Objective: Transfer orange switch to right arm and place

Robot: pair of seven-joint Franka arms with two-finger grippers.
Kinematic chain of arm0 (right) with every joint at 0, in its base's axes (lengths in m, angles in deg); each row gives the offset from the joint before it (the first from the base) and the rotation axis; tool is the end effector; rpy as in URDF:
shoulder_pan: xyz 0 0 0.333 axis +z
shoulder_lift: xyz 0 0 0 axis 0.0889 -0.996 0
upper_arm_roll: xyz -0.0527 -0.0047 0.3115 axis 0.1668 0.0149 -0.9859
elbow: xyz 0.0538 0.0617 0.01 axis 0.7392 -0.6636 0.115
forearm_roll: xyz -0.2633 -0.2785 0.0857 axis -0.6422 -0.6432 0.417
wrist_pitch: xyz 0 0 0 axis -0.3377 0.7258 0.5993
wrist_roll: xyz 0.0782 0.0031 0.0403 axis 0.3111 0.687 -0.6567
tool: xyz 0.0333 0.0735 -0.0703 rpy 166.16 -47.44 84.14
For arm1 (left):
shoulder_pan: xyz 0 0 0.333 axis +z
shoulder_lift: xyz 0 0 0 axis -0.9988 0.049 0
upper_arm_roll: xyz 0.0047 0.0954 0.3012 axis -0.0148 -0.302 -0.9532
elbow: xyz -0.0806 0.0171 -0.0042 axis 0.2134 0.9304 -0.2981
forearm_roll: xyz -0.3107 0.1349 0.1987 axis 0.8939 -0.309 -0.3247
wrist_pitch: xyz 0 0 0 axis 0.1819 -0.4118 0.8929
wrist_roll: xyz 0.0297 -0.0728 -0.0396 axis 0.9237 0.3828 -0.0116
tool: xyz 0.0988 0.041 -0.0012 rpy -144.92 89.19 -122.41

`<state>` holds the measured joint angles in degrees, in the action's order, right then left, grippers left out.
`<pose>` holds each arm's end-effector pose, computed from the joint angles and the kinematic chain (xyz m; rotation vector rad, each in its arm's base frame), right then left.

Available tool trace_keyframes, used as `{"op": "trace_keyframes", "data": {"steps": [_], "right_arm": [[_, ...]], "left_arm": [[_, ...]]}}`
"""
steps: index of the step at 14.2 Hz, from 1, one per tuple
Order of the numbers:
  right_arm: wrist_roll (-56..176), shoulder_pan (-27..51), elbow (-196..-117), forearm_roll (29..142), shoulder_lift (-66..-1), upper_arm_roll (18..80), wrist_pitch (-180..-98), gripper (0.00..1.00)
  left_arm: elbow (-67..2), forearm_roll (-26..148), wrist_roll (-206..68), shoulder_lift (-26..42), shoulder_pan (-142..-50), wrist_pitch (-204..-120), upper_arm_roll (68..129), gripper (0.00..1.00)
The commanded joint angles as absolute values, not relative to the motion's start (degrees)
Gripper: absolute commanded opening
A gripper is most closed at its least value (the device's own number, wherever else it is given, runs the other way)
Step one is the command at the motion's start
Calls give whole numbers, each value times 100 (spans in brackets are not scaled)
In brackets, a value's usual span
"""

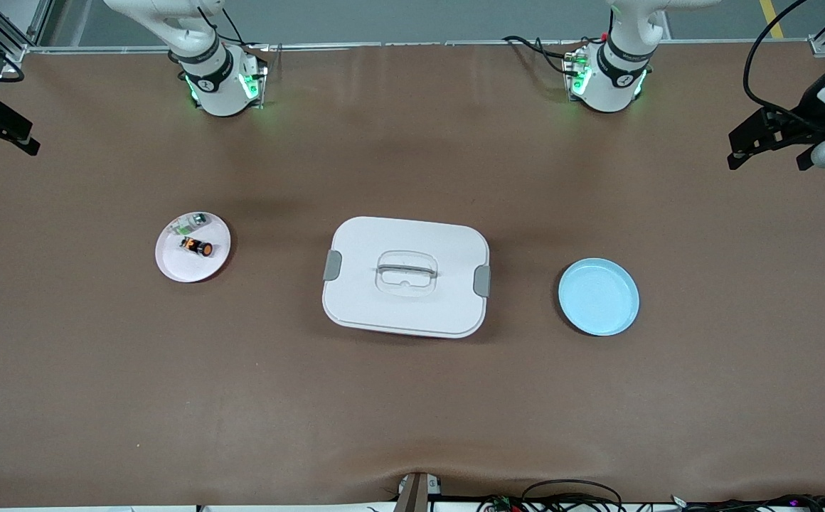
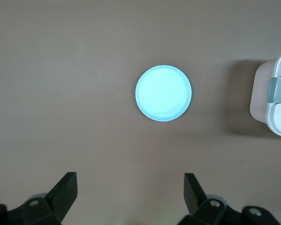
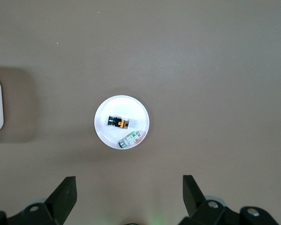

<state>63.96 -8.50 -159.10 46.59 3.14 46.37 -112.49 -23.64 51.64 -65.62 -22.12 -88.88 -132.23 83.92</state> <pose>0.4772 -0.0601 0.6478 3.1156 -0.1442 0.0133 0.5233 -0.0482 0.6573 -3.1246 0.0647 -0.0391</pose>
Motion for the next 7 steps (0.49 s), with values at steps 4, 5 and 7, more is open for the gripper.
{"op": "trace_keyframes", "data": {"steps": [4,5,7], "right_arm": [[6510,-888,-16063,4720,574,4647,-11364,100],[6502,-888,-15993,4720,566,4647,-11364,100],[6510,-888,-15957,4720,557,4647,-11364,100]], "left_arm": [[-2275,5167,-6436,-2243,-8868,-13150,8378,100],[-2275,5167,-6445,-2243,-8868,-13150,8378,100],[-2275,5167,-6445,-2243,-8868,-13150,8378,100]]}}
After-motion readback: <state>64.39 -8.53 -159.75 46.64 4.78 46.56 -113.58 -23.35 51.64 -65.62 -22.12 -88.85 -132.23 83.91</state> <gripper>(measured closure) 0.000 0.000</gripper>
